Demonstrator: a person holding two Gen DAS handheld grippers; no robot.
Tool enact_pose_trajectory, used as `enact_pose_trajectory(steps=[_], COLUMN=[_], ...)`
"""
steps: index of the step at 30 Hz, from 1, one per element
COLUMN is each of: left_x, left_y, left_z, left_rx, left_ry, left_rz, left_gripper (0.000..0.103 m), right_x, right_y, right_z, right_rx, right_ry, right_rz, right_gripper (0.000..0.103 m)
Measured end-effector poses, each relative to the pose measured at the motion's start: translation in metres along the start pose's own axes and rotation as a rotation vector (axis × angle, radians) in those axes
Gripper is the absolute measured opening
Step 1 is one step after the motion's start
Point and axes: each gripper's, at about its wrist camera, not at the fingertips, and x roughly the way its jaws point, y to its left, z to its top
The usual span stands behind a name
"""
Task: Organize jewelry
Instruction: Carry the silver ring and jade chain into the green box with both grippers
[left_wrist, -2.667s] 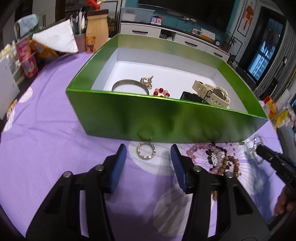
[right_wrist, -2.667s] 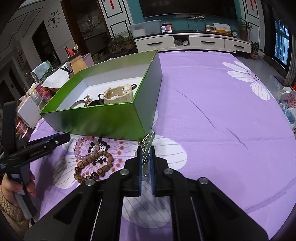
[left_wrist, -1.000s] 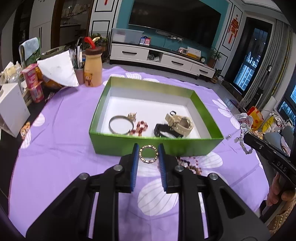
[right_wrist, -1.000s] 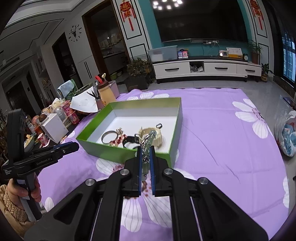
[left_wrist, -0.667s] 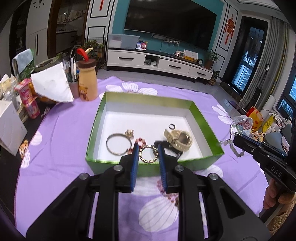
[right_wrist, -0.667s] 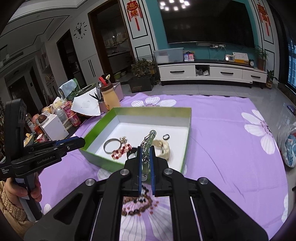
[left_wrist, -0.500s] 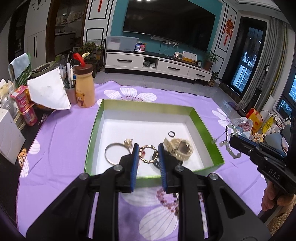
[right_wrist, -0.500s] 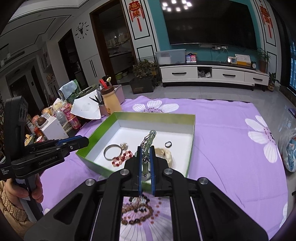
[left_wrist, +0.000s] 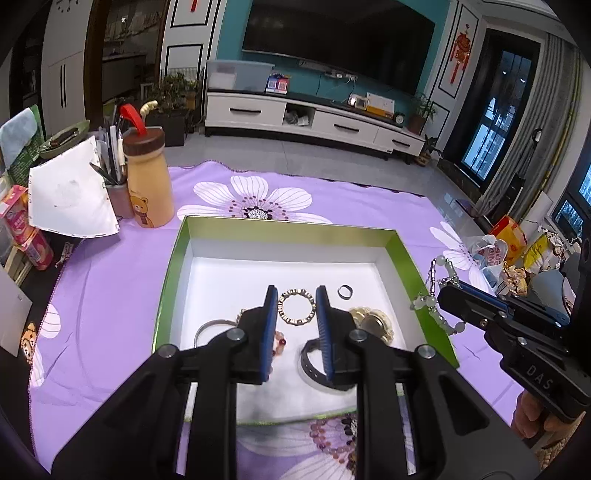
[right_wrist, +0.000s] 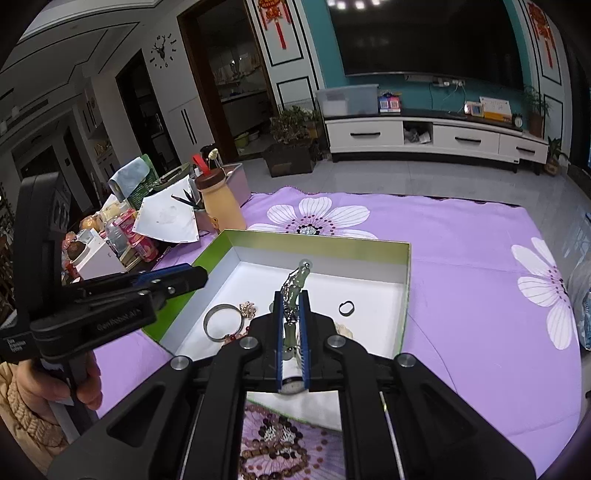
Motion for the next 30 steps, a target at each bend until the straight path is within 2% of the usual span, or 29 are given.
enact_pose_trajectory(steps=[8, 17, 30], left_x=[0.038, 0.076, 0.104], left_y=[0.019, 0.025, 0.025], left_z=[0.013, 0.025, 0.025], left_rx=[-0.066, -0.097, -0.113], left_ry=[0.073, 0.14, 0.207], left_rz=[-0.021, -0.015, 0.006], left_gripper=[0.021, 0.021, 0.021], right_x=[0.037, 0.078, 0.109], right_y=[-0.008, -0.02, -0.032], right_z=[0.014, 0.023, 0.024], right_rx=[0.039, 0.106, 0.18], right_ry=[0.066, 0.154, 0.239], right_rz=[0.029, 0.02, 0.012], right_gripper=[0.007, 0.007, 0.007])
